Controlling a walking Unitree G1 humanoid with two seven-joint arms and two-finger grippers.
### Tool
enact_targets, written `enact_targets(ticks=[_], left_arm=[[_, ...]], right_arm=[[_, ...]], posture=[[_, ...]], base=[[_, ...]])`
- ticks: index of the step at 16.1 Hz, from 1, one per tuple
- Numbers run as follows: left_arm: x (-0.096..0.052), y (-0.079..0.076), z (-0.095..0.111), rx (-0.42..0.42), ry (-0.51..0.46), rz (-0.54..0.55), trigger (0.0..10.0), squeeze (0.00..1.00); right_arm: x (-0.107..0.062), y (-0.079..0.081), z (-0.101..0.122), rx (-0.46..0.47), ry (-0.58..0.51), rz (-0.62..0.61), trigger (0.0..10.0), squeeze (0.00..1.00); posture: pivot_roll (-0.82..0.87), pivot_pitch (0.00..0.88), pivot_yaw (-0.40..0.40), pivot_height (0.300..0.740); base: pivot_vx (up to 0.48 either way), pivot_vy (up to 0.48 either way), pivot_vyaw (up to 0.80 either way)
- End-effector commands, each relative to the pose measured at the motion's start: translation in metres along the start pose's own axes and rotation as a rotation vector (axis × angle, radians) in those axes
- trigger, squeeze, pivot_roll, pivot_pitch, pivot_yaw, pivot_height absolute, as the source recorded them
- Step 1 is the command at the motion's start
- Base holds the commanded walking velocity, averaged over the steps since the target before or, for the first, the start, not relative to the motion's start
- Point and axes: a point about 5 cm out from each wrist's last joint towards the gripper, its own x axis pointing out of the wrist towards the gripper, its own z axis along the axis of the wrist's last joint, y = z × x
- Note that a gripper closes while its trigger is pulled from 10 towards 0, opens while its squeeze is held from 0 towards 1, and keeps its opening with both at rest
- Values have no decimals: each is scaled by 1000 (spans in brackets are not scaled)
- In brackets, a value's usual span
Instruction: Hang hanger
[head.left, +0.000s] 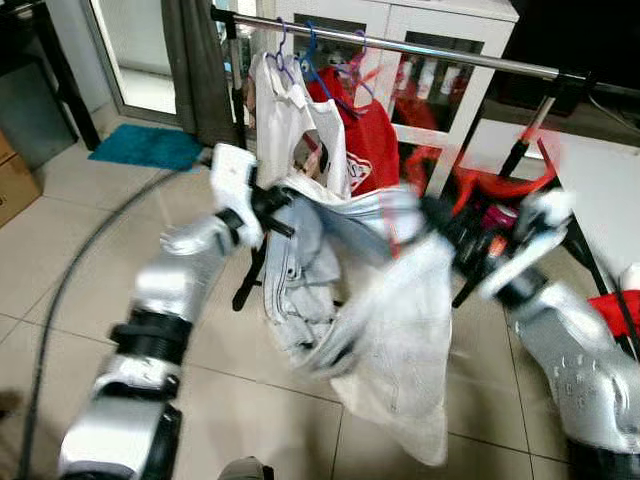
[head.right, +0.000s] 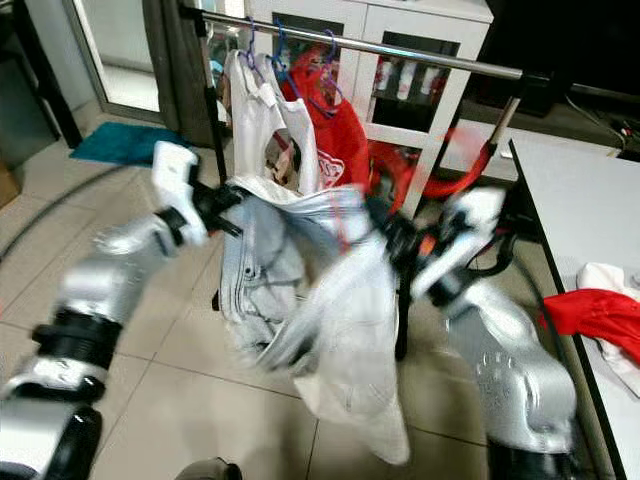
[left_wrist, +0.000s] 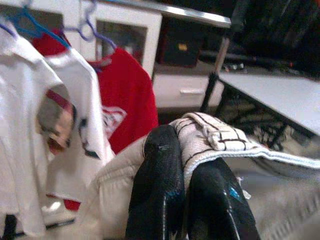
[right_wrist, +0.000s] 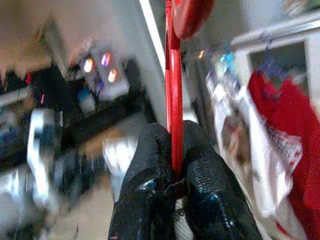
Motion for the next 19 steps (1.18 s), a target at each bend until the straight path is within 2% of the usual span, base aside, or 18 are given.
enact_targets(ticks=[1,3,5,7,8,10,12,14,17,19], left_arm=[[1,-3,1,22,11,4,0,0],[4,-7,-13,37,70,29,0,0],[8,-13,-21,43,97,14,0,0],[14,-28,-32,43,132,-33,0,0],[16,-38,-40,55,161,-69,0,0],[18,-47,-50,62,184,-89,0,0],[19,-53,-55,57,197,-107,0,0],[17,-58,-62,73,221,-132,0,0],[12,-58,-70,87,248,-134,0,0],[5,-50,-74,87,264,-110,0,0]], right_arm=[[0,-2,17,2,-89,-12,0,0],[4,-3,40,54,-223,-25,0,0],[9,1,48,47,-243,-12,0,0],[14,7,52,58,-259,-1,0,0],[18,9,57,92,-291,3,0,0],[21,11,64,143,-335,6,0,0],[23,10,70,193,-377,-3,0,0],[24,6,74,201,-399,-21,0,0],[24,2,83,191,-415,-34,0,0],[21,-5,89,179,-430,-58,0,0]], posture=[[-65,0,-31,740],[-66,0,-26,740],[-66,0,-25,740],[-67,0,-25,740],[-69,0,-24,740],[-72,0,-24,740],[-72,0,-24,740],[-69,0,-32,740],[-70,0,-33,740],[-72,0,-30,740]], base=[[0,0,0],[0,0,0],[0,0,0],[0,0,0],[0,0,0],[0,0,0],[0,0,0],[0,0,0],[0,0,0],[0,0,0]])
